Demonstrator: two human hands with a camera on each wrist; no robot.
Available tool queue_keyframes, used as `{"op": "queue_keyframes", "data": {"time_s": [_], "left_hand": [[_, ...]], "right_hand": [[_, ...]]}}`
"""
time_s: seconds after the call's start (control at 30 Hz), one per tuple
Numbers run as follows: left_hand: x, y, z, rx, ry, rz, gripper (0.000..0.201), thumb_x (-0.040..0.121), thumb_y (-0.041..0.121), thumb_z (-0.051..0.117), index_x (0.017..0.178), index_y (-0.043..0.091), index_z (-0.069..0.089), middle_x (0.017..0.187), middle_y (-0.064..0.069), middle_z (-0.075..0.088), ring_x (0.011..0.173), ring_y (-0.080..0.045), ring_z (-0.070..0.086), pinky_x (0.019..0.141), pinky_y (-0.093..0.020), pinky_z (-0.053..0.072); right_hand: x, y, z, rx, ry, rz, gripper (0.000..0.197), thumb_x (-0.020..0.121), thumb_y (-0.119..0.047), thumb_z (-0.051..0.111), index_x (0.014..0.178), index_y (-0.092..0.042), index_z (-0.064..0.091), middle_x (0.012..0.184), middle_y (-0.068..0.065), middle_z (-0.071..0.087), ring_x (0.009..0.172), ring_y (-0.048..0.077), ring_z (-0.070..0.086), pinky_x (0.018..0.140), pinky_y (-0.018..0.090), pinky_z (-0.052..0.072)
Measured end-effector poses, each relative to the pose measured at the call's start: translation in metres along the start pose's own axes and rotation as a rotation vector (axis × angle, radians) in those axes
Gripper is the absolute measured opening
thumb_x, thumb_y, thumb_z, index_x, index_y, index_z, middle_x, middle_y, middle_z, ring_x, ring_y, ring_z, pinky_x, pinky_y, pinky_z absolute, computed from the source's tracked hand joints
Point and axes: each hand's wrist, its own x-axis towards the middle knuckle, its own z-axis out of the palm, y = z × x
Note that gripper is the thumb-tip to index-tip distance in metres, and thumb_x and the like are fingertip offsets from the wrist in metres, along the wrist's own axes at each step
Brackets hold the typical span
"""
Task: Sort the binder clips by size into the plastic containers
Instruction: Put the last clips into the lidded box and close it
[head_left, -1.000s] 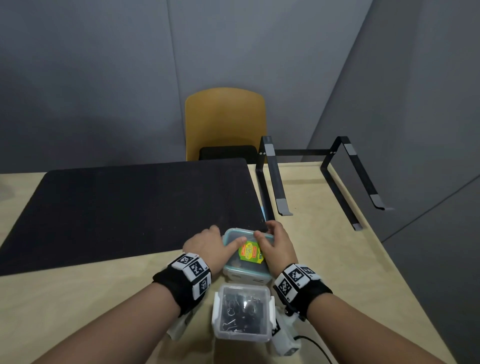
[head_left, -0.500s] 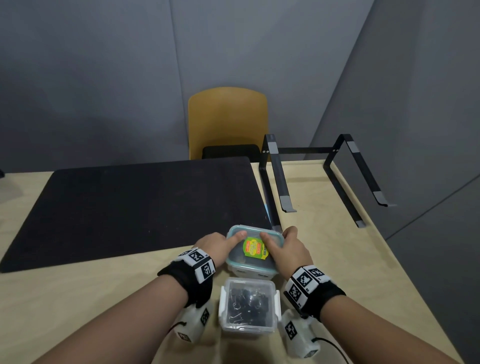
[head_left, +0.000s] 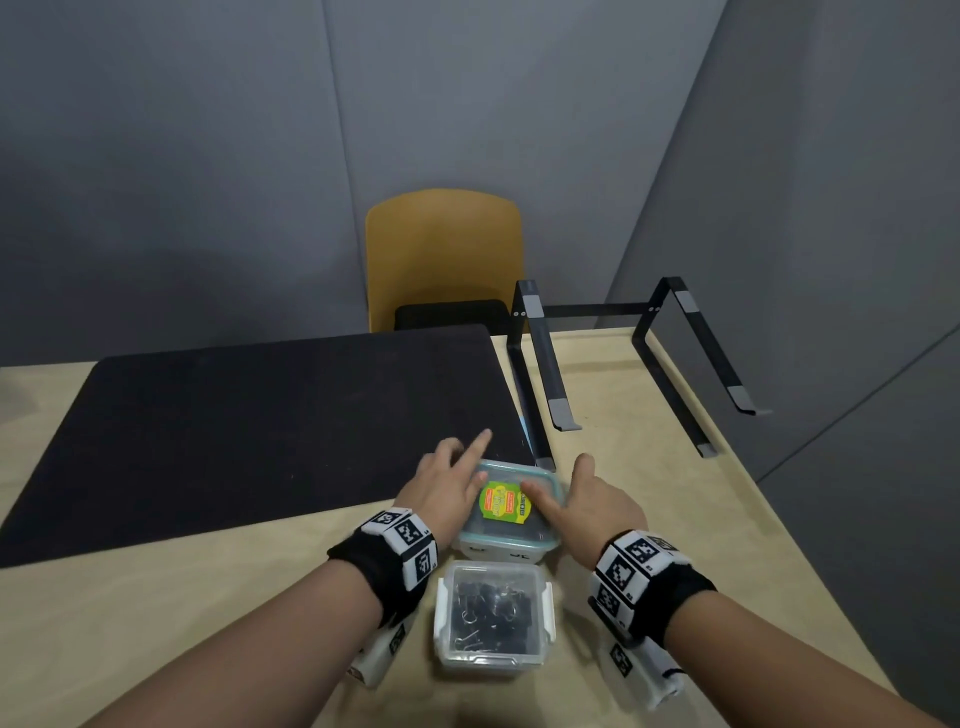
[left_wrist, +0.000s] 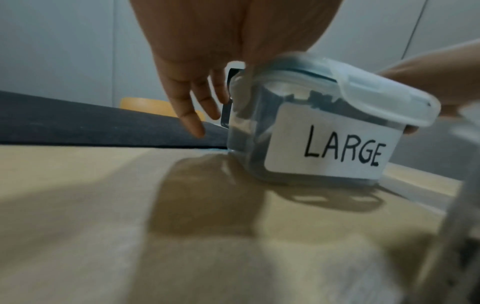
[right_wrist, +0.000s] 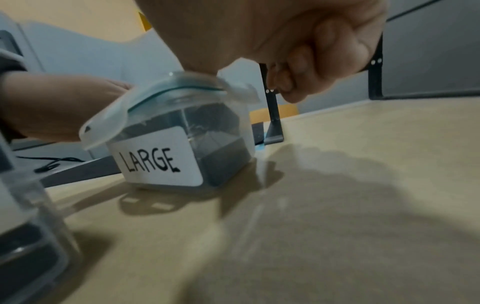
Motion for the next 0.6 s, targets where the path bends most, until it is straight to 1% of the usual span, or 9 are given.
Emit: {"op": "queue_keyframes", "data": {"time_s": [0.1,0.2,0.27,0.33,0.4,0.47,0.5,0.57,0.6], "left_hand": [[0.006,0.001,0.001,0.111,-0.013,0.177,0.046,0.101,0.022,0.032,0.146,0.028,0.028,0.154,0.004,0.022,0.138,-0.019,0.022,0.112,-0.033,0.029],[0.009,-0.001,0.002,0.106,-0.069,0.287,0.048,0.100,0.014,0.033,0.147,0.021,0.026,0.156,0.006,0.021,0.145,-0.014,0.011,0.118,-0.028,0.015],[0.008,-0.003,0.003,0.027,-0.110,0.271,0.049,0.101,0.033,0.032,0.148,0.021,0.024,0.155,0.006,0.022,0.145,-0.014,0.007,0.118,-0.026,0.008],[0.007,-0.003,0.002,0.048,-0.191,0.233,0.078,0.084,0.066,0.022,0.149,0.023,0.018,0.155,0.007,0.019,0.145,-0.018,0.003,0.119,-0.032,0.007],[0.007,0.000,-0.001,0.078,-0.264,0.210,0.102,0.064,0.080,0.017,0.150,0.025,0.013,0.156,0.008,0.015,0.144,-0.020,0.002,0.119,-0.036,0.009],[0.007,0.002,-0.005,0.099,-0.313,0.217,0.109,0.060,0.083,0.027,0.150,0.025,0.008,0.156,0.006,0.012,0.144,-0.023,0.002,0.118,-0.037,0.010],[0.007,0.003,-0.007,0.106,-0.329,0.222,0.108,0.064,0.082,0.037,0.150,0.025,0.006,0.156,0.005,0.011,0.143,-0.024,0.002,0.117,-0.037,0.010],[0.006,0.004,-0.010,0.096,-0.337,0.219,0.099,0.075,0.069,0.053,0.151,0.025,0.005,0.157,0.003,0.010,0.143,-0.025,0.002,0.117,-0.038,0.011],[0.006,0.004,-0.010,0.079,-0.337,0.213,0.095,0.079,0.063,0.056,0.150,0.025,0.006,0.157,0.003,0.010,0.143,-0.026,0.002,0.117,-0.038,0.011]], "right_hand": [[0.000,0.002,0.003,-0.102,-0.093,0.011,0.072,0.083,-0.078,0.014,0.088,-0.019,0.055,0.084,0.004,0.064,0.082,0.024,0.064,0.073,0.035,0.051],[0.003,0.000,0.012,-0.009,-0.150,0.011,0.072,0.087,-0.071,0.010,0.080,-0.018,0.058,0.087,0.009,0.066,0.084,0.028,0.064,0.075,0.034,0.048],[0.004,0.001,0.015,0.092,-0.162,0.030,0.070,0.091,-0.067,0.015,0.085,-0.015,0.061,0.093,0.013,0.067,0.089,0.030,0.063,0.077,0.034,0.045],[0.006,0.003,0.017,0.208,-0.180,0.049,0.066,0.092,-0.065,0.021,0.087,-0.013,0.061,0.092,0.013,0.065,0.088,0.029,0.060,0.078,0.033,0.043],[0.007,0.004,0.019,0.338,-0.209,0.068,0.060,0.093,-0.063,0.026,0.083,-0.013,0.059,0.087,0.010,0.062,0.085,0.027,0.058,0.076,0.030,0.042],[0.008,0.005,0.021,0.448,-0.232,0.083,0.057,0.093,-0.060,0.029,0.080,-0.013,0.058,0.086,0.009,0.063,0.082,0.025,0.059,0.073,0.028,0.041],[0.008,0.005,0.022,0.485,-0.238,0.087,0.056,0.094,-0.059,0.030,0.078,-0.014,0.058,0.085,0.008,0.063,0.080,0.024,0.059,0.072,0.027,0.040],[0.007,0.005,0.023,0.485,-0.240,0.083,0.054,0.094,-0.058,0.030,0.079,-0.014,0.056,0.086,0.008,0.062,0.080,0.023,0.058,0.071,0.027,0.039],[0.007,0.005,0.023,0.458,-0.228,0.073,0.052,0.094,-0.058,0.030,0.084,-0.014,0.056,0.089,0.008,0.061,0.083,0.024,0.058,0.073,0.027,0.039]]}}
